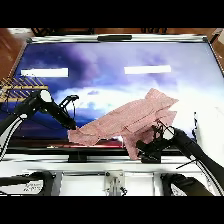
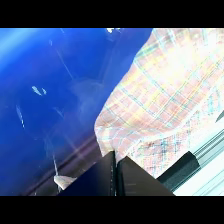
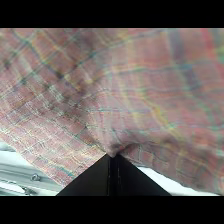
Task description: Fold the shirts.
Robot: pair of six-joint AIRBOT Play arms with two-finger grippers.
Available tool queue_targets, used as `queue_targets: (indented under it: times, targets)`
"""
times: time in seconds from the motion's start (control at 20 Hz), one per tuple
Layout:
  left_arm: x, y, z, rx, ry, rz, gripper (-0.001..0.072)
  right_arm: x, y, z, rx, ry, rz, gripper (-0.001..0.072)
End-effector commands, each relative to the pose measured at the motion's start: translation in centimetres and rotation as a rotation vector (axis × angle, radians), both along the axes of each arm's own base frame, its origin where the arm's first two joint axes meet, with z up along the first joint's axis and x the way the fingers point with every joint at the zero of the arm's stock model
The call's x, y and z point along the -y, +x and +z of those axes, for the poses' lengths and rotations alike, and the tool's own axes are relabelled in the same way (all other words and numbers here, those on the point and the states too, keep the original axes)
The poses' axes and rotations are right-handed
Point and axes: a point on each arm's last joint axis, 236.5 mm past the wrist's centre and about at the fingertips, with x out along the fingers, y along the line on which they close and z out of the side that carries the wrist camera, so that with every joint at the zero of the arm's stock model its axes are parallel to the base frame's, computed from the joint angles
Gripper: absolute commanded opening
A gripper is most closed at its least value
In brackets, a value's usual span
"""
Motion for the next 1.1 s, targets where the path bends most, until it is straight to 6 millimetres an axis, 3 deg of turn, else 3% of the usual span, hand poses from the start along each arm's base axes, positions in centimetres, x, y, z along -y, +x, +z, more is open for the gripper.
queue_targets:
  times: [0.0, 0.15, 0.3, 0.4, 0.5, 0.6, 0.7, 0.75, 0.85, 0.95, 1.05]
  targets:
    - [0.0, 0.1, 0.3, 0.003, -0.001, -0.003, 0.0028, -0.6, 2.3, 1.0, 0.092, 0.026, 0.06, 0.005]
    - [0.3, 1.8, 2.1, 0.059, -0.012, -0.009, 0.0028, 0.0, 4.2, 3.8, 0.146, 0.001, 0.175, 0.0049]
    - [0.8, 5.1, 5.7, 0.179, -0.029, 0.011, 0.0028, 1.4, 7.4, 8.1, 0.271, -0.066, 0.258, 0.0049]
    - [1.2, 7.7, 9.3, 0.288, -0.045, 0.037, 0.0027, 1.8, 9.9, 12.2, 0.393, -0.094, 0.29, 0.0049]
    - [1.1, 10.9, 14.8, 0.444, -0.07, 0.102, 0.0027, 1.5, 12.7, 17.6, 0.568, -0.095, 0.293, 0.0049]
    - [0.6, 13.8, 22.5, 0.645, -0.113, 0.197, 0.0027, 1.0, 14.7, 24.0, 0.761, -0.078, 0.296, 0.0049]
    - [-0.4, 15.3, 32.6, 0.89, -0.184, 0.311, 0.0028, 0.8, 15.5, 31.1, 0.962, -0.064, 0.303, 0.0049]
    - [-1.1, 15.1, 38.0, 1.016, -0.228, 0.366, 0.0027, 0.8, 15.5, 34.7, 1.062, -0.058, 0.296, 0.0049]
    - [-2.8, 12.4, 49.9, 1.309, -0.334, 0.458, 0.0027, 1.2, 14.8, 42.3, 1.28, -0.048, 0.256, 0.0049]
    - [-4.9, 7.7, 60.3, 1.579, -0.472, 0.574, 0.0028, 1.7, 13.7, 49.7, 1.505, -0.023, 0.188, 0.0049]
    - [-7.1, 1.9, 68.0, 1.816, -0.622, 0.678, 0.0027, 2.4, 12.2, 55.7, 1.688, 0.008, 0.119, 0.0049]
